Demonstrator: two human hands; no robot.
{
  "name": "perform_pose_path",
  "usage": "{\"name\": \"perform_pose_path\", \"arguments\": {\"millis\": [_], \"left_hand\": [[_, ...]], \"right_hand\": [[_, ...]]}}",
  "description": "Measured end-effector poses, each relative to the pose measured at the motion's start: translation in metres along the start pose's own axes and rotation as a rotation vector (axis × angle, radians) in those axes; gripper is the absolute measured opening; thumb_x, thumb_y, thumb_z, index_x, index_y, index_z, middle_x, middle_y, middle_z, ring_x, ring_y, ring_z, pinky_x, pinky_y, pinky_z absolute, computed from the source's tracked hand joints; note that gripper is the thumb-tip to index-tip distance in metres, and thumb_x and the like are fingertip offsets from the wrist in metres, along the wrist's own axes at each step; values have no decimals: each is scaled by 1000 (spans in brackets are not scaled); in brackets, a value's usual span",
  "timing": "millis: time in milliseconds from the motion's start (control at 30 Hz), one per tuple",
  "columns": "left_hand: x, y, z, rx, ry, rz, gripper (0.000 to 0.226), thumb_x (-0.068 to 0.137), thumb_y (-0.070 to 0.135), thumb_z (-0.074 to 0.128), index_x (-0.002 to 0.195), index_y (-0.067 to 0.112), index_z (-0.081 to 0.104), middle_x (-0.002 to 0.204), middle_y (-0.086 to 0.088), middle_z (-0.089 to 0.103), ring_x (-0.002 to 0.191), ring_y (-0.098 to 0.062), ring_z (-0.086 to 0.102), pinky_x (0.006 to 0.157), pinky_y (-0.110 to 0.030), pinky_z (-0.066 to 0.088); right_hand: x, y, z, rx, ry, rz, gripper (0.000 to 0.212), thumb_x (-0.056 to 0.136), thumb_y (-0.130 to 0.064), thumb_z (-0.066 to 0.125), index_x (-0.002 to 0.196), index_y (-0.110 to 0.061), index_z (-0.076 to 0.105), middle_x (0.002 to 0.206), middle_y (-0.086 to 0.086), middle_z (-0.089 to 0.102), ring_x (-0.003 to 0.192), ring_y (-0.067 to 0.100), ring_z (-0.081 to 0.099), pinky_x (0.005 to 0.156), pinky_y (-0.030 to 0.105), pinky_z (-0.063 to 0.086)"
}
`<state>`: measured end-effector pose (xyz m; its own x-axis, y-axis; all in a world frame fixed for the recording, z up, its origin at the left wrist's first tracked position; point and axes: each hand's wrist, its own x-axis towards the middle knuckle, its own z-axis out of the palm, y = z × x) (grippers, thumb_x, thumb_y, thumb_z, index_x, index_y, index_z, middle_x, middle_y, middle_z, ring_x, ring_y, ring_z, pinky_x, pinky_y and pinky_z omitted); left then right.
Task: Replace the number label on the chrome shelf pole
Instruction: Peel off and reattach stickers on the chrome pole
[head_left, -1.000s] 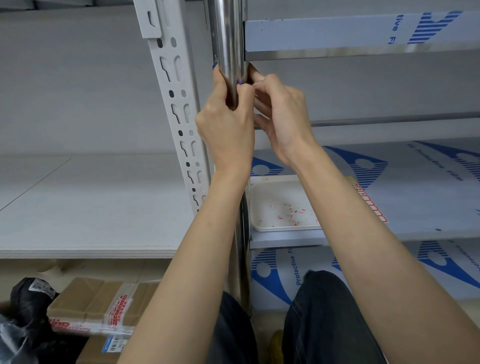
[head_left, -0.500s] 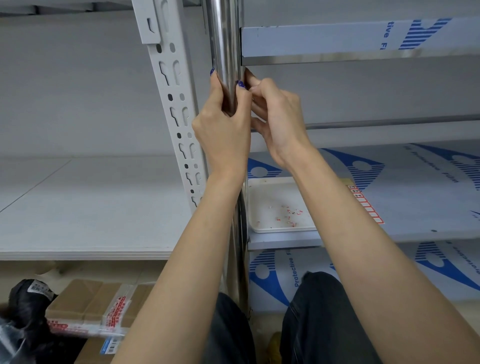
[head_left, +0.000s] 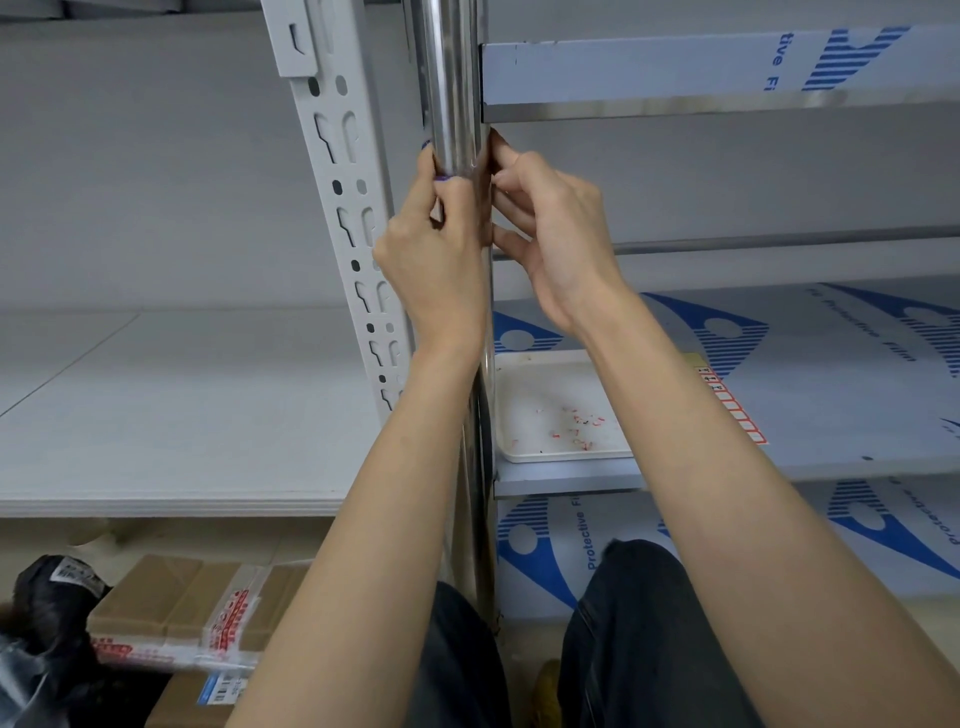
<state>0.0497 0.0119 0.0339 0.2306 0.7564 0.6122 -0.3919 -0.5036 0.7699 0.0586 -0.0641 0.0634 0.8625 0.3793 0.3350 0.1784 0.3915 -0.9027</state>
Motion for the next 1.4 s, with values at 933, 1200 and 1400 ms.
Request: {"name": "perform_pose_path", "arguments": {"millis": [933, 1200, 1400], "left_hand": [[-12, -15, -11, 67, -168, 122, 40, 87, 28, 63, 119, 5, 61, 45, 6, 23, 43, -9, 27, 47, -10, 27], [-10, -19, -13, 92, -170, 153, 37, 91, 29, 58, 117, 3, 62, 47, 7, 22, 45, -10, 25, 48, -16, 23], [-10, -19, -14, 91, -181, 155, 39, 90, 29, 57, 120, 5, 61, 46, 7, 23, 44, -10, 27, 48, -15, 25]], "right_hand": [[17, 15, -6, -213, 20, -186, 31, 84, -12, 69, 114, -2, 67, 92, 0, 74, 91, 18, 72, 83, 44, 58], [18, 17, -10, -167, 14, -167, 26, 90, -3, 57, 115, 1, 66, 95, 3, 73, 89, 16, 71, 73, 34, 60], [16, 15, -6, -139, 0, -162, 33, 84, -11, 69, 114, 3, 66, 95, 0, 73, 94, 20, 71, 81, 45, 59]]}}
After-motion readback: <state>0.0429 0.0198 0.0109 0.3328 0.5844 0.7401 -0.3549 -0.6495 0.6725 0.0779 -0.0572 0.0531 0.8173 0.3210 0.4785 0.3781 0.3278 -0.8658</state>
